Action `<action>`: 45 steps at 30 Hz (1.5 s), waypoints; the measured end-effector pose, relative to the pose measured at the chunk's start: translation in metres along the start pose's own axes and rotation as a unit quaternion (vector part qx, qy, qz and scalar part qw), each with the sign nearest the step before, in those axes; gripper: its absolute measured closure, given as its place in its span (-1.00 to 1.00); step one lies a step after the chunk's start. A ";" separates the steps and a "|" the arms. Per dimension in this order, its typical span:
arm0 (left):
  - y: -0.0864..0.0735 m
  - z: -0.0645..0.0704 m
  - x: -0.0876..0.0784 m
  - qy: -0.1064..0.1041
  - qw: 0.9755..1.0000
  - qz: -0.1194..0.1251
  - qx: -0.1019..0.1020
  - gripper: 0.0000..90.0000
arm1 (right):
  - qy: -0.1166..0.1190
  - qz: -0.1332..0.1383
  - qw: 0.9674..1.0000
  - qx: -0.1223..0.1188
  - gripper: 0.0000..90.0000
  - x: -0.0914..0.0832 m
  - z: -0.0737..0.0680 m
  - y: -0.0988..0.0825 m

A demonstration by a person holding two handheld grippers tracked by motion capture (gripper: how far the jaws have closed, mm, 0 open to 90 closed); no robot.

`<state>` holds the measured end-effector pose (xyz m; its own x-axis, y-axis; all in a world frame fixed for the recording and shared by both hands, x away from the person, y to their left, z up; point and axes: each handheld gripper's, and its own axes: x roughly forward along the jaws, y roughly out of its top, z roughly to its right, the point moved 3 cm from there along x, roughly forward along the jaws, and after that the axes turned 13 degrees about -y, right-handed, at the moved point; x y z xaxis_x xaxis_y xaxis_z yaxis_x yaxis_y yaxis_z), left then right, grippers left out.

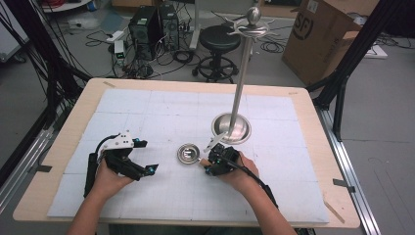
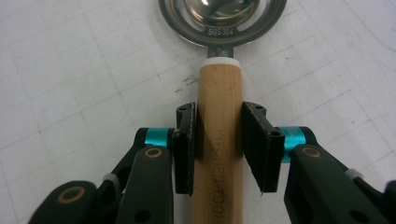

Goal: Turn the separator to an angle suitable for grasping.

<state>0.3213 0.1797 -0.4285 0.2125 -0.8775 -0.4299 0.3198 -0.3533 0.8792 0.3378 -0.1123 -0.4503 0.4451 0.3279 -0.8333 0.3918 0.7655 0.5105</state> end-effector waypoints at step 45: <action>-0.001 0.000 0.000 0.001 1.000 -0.005 -0.001 -0.96 | 0.031 0.004 0.997 -0.068 0.49 -0.014 -0.027 -0.009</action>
<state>0.3211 0.1797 -0.4294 0.2117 -0.8735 -0.4384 0.3234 -0.3607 0.8748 0.3063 -0.1088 -0.4485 0.3953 0.3656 -0.8427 0.2728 0.8293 0.4877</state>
